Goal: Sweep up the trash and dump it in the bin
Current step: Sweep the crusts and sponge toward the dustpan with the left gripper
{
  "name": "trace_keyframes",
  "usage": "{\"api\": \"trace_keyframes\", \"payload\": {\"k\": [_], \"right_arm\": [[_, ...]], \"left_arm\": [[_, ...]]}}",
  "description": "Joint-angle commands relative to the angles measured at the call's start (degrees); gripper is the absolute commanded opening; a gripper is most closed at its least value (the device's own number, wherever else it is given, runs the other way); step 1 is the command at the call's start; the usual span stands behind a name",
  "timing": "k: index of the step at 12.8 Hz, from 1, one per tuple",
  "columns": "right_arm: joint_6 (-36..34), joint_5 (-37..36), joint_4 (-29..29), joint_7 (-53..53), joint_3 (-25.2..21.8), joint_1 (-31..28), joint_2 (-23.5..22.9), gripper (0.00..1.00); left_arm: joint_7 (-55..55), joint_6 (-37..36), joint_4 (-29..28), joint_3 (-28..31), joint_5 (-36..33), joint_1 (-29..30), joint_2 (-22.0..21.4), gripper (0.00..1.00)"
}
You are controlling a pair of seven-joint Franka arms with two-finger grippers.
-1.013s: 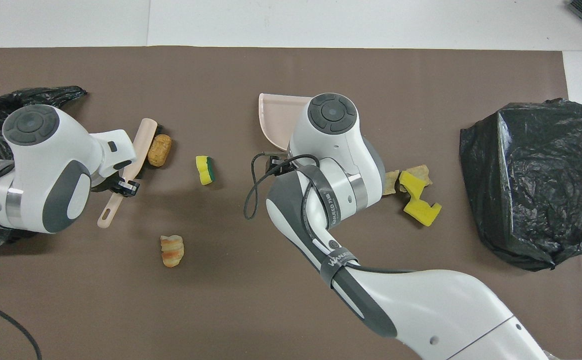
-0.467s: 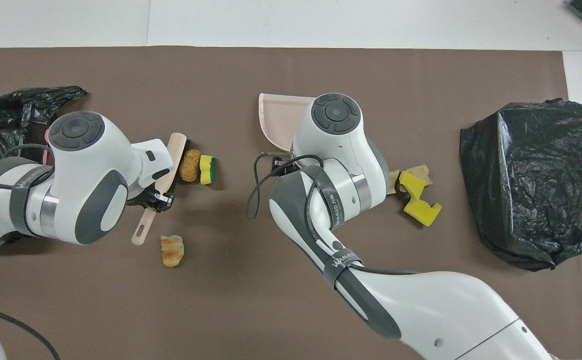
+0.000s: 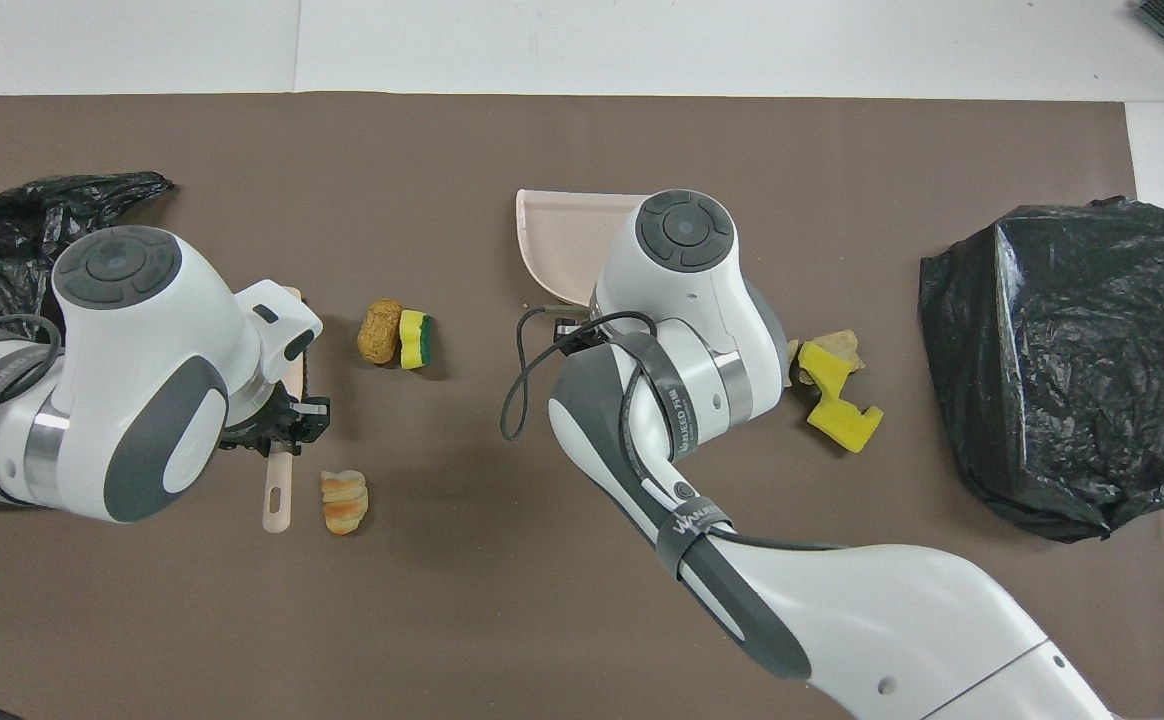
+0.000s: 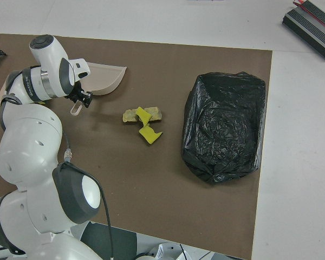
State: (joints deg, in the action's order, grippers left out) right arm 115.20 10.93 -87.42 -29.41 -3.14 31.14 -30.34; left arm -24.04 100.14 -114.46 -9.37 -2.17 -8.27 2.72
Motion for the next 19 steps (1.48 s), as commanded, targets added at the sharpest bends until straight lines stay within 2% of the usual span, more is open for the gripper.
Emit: {"api": "trace_keyframes", "payload": {"k": [1, 2, 3, 5, 10, 12, 13, 15, 17, 19], "right_arm": [[0.3, 2.0, -2.1, 0.2, 0.2, -0.6, 1.7, 0.00], [0.2, 3.1, -1.9, 2.1, 0.2, -0.6, 1.7, 0.00], [0.4, 3.4, -1.8, 8.4, 0.2, -0.4, 1.8, 0.00], [-0.1, 3.5, -2.6, 20.7, 0.1, -1.3, 5.0, 0.00], [-14.4, 0.7, -2.9, 47.4, -0.1, -8.6, 12.2, 0.00], [-13.9, -1.6, -5.5, 59.1, -0.2, -8.8, 13.4, 0.00], [-12.8, -3.3, -7.0, 64.7, -0.1, -9.0, 13.9, 0.00], [-12.5, -7.4, -8.0, 75.9, -0.1, -9.0, 13.3, 0.00], [-12.5, -11.5, -8.4, 78.2, 0.1, -7.3, 12.3, 0.00], [-11.2, -12.0, -8.6, 77.6, 0.0, -5.4, 11.0, 0.00]], "left_arm": [[-18.8, -0.9, -4.7, 0.6, -0.2, -4.5, -3.9, 0.00], [-26.0, -0.7, -6.4, 0.6, -0.1, -5.4, -5.0, 0.00], [-30.8, -1.3, -8.7, 0.5, 0.0, -5.6, -6.7, 0.00], [-38.1, -1.1, -14.0, 0.4, 1.8, -6.4, -10.0, 0.00], [-41.9, -0.6, -22.5, 0.5, 13.3, -8.4, -16.2, 0.00], [-46.1, 1.0, -25.4, 0.4, 15.4, -11.9, -17.1, 0.00], [-48.5, 2.9, -27.0, 0.5, 16.0, -15.6, -17.7, 0.00], [-53.3, 8.1, -28.5, 0.4, 16.6, -17.7, -17.1, 0.00], [-52.4, 13.0, -28.4, 0.5, 17.6, -17.2, -14.7, 0.00], [-47.9, 15.3, -25.0, 1.3, 17.6, -15.8, -10.8, 0.00]]}}
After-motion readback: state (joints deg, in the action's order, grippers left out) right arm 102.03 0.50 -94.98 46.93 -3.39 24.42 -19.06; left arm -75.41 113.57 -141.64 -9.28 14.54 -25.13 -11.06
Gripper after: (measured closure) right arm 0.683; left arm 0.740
